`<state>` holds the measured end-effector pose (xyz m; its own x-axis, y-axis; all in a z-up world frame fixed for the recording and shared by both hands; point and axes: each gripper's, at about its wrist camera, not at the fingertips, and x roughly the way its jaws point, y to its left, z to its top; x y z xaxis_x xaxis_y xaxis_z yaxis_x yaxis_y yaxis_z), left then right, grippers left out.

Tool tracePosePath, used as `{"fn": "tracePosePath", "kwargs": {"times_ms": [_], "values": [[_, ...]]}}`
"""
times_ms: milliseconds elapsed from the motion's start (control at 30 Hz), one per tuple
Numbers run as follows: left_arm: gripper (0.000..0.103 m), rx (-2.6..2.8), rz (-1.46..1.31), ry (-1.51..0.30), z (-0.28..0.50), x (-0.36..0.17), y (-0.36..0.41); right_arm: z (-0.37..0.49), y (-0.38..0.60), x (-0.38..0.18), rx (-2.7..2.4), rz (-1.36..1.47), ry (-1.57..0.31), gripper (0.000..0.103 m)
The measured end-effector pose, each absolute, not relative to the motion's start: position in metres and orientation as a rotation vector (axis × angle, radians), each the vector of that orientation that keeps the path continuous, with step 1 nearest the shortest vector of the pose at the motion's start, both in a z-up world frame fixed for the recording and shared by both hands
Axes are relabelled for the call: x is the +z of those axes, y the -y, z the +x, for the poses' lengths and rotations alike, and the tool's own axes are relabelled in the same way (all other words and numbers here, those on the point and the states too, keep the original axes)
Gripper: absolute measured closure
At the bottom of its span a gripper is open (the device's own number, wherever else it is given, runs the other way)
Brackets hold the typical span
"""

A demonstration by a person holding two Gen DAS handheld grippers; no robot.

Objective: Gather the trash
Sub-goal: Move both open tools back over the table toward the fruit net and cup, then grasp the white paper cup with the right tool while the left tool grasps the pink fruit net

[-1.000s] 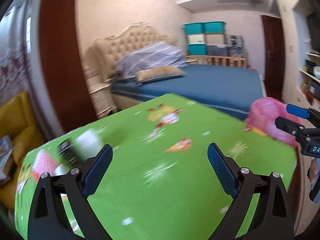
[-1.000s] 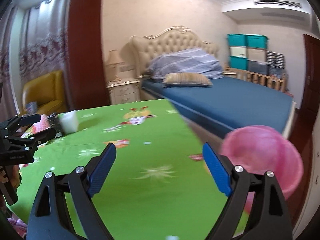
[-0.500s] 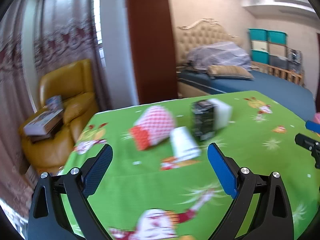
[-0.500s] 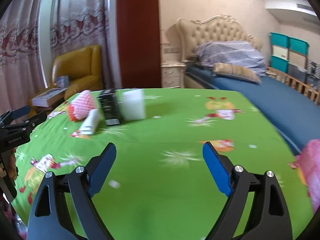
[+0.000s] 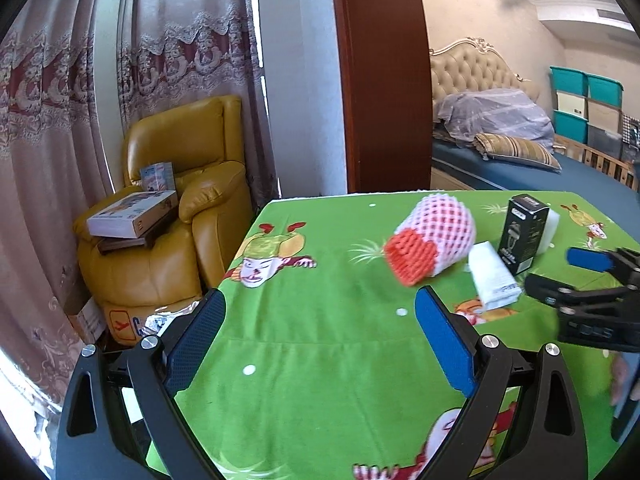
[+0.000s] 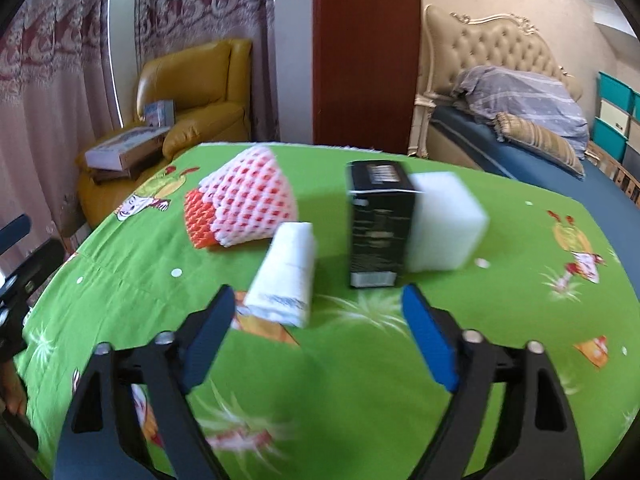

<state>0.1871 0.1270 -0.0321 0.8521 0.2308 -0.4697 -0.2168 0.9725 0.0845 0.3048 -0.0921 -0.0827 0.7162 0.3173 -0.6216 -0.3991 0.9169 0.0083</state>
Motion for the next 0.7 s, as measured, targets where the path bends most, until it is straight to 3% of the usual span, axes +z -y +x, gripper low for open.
{"fn": "tracePosePath", "kwargs": {"times_ms": [300, 367, 467, 700], "values": [[0.014, 0.235, 0.017, -0.524, 0.19, -0.039, -0.14, 0.35, 0.054, -0.097, 0.385, -0.166, -0.761, 0.036], [0.014, 0.232, 0.007, -0.531, 0.192, -0.039, -0.141, 0.356, 0.051, -0.101, 0.387, -0.171, -0.792, 0.042], [0.014, 0.231, -0.002, -0.534, 0.2, -0.035, -0.139, 0.356, 0.05, -0.108, 0.398, -0.175, -0.823, 0.065], [0.014, 0.17, -0.032, -0.583, 0.246, -0.034, -0.125, 0.329, 0.095, -0.086, 0.394, -0.112, -0.739, 0.069]]}}
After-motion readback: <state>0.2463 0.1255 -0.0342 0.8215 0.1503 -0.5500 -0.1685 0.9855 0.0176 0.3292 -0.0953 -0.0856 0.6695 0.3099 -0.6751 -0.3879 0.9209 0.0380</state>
